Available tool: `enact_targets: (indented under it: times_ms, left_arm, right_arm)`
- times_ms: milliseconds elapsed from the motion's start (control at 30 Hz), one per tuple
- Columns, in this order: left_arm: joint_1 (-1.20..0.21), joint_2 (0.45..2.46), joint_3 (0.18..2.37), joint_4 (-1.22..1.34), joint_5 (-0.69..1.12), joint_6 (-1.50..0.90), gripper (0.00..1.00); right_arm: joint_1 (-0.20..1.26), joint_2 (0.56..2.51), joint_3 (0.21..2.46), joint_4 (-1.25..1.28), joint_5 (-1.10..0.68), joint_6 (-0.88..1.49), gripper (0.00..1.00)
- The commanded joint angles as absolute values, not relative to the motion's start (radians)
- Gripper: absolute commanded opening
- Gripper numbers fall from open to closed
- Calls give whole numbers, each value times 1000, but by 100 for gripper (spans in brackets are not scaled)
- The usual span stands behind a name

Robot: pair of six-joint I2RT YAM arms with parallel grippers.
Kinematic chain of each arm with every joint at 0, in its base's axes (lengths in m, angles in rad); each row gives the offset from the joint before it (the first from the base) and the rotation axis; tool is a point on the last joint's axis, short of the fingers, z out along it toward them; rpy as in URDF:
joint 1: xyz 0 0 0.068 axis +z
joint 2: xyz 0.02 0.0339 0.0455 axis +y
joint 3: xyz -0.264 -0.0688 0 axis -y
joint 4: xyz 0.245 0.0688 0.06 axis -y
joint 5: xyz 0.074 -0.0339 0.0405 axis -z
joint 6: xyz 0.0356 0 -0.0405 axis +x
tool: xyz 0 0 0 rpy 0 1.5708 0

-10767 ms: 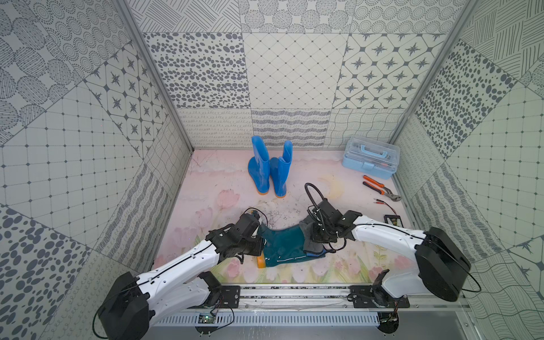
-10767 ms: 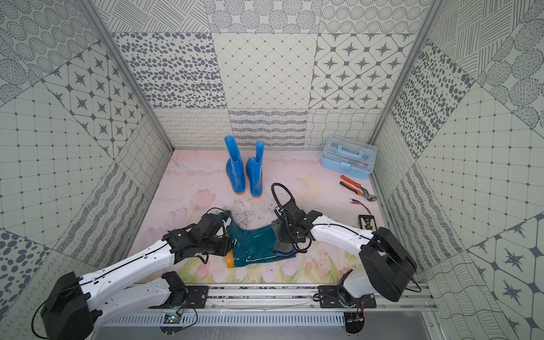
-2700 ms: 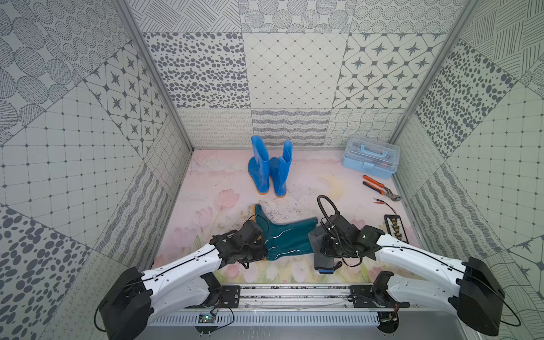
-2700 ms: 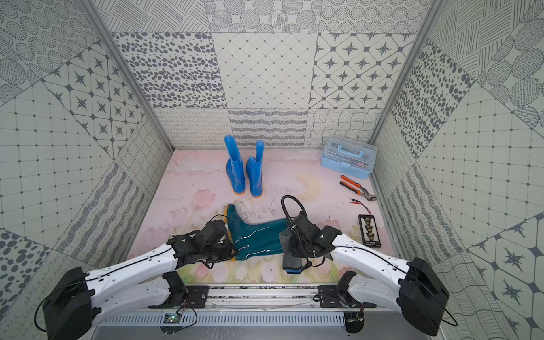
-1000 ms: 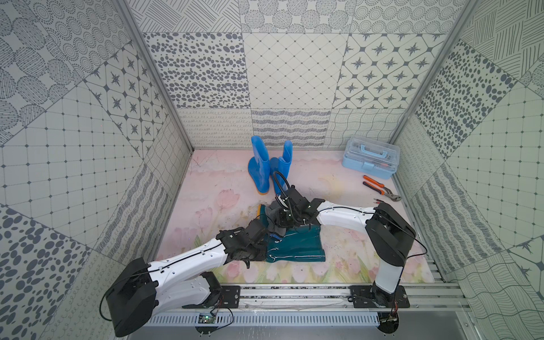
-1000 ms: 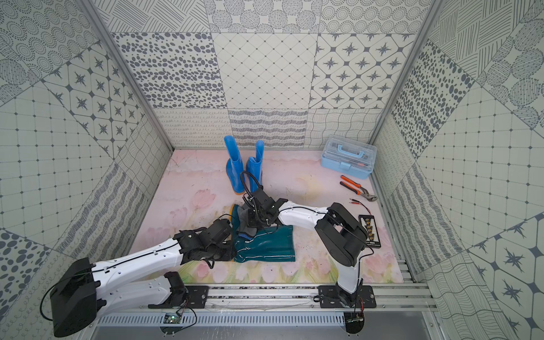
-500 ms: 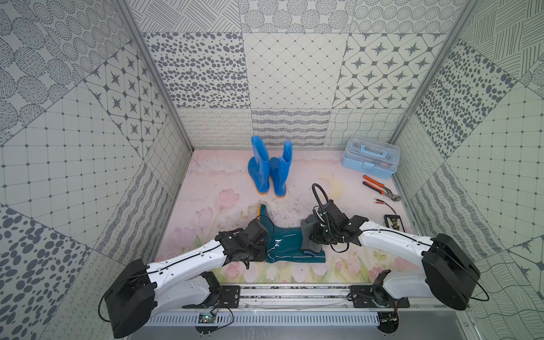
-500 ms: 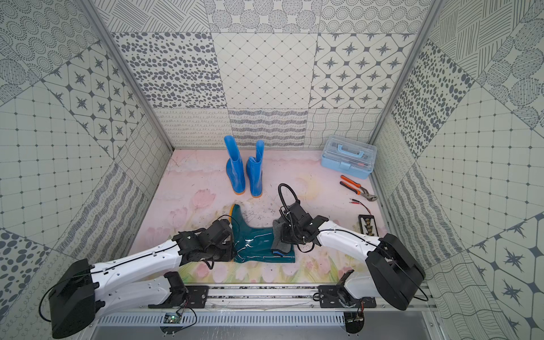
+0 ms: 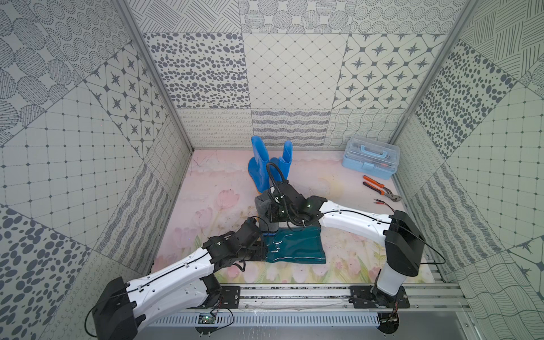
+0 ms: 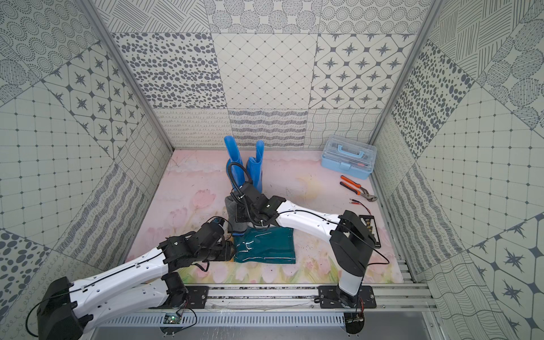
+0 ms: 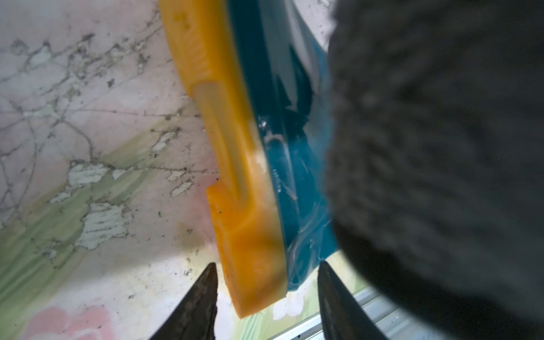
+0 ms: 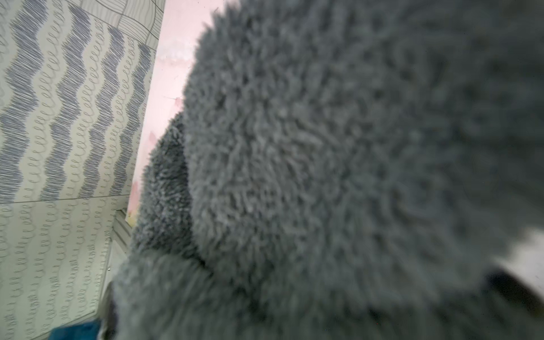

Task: Wipe the rubber boots with a cloth
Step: Wipe the dirt off the rubber boot.

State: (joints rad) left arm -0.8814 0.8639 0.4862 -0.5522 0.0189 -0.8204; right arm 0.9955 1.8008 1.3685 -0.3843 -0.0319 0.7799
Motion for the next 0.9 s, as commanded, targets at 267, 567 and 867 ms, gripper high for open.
enact_targets:
  times_ms: [267,567,867]
  left_arm:
    - [-887,822,375,-481,39,-891,27]
    - [-887,730,366,-493,3,-917,1]
    - [-887,724,379,-502,11,-920,0]
  right_arm:
    - [1030,1924,1342,-340,-52,814,0]
    - [1132,1797,1129,-343,-121,913,0]
    - [1259,1747,1034,-458,-198,922,0]
